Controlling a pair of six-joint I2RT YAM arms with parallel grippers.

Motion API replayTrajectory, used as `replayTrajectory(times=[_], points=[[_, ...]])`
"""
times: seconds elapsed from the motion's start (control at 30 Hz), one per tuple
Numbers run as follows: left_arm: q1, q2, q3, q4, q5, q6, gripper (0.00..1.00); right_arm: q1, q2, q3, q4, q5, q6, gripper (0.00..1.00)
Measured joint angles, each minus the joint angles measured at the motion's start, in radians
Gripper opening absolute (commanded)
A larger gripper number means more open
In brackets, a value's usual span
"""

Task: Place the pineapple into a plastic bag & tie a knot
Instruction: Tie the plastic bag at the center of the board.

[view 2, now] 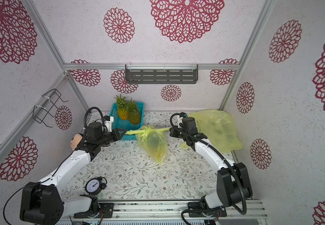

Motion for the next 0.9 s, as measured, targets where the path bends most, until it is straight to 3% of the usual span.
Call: replayTrajectory(times=[0.07, 0.13, 0.27, 0.33, 0.63, 0.7, 0.8, 0.9], points=[[0.003, 0.0, 0.002, 0.029, 0.02, -0.05, 0.53, 0.0, 0.003, 0.0, 0.008, -0.03, -0.007, 0.0], [0.001, 0.0, 0.003, 0.05, 0.032, -0.086, 0.68, 0.003, 0.006, 0.0, 0.018, -0.054, -0.016, 0.0], [-0.019, 0.0, 0.003, 0.074, 0.031, -0.135, 0.81, 0.021, 0.018, 0.005, 0.023, -0.081, -0.034, 0.0], [-0.029, 0.002, 0.001, 0.098, 0.033, -0.162, 0.82, 0.027, 0.025, 0.007, 0.025, -0.088, -0.039, 0.0], [-0.076, 0.06, -0.011, 0.2, 0.046, -0.241, 0.55, 0.03, 0.035, 0.007, 0.024, -0.094, -0.042, 0.0], [-0.08, 0.058, -0.024, 0.204, 0.037, -0.246, 0.39, 0.03, 0.036, 0.007, 0.025, -0.093, -0.042, 0.0], [-0.084, 0.054, -0.041, 0.196, 0.025, -0.248, 0.0, 0.03, 0.037, 0.007, 0.025, -0.092, -0.042, 0.0], [-0.084, 0.031, -0.037, 0.17, 0.012, -0.227, 0.0, 0.03, 0.037, 0.011, 0.023, -0.082, -0.04, 0.0]])
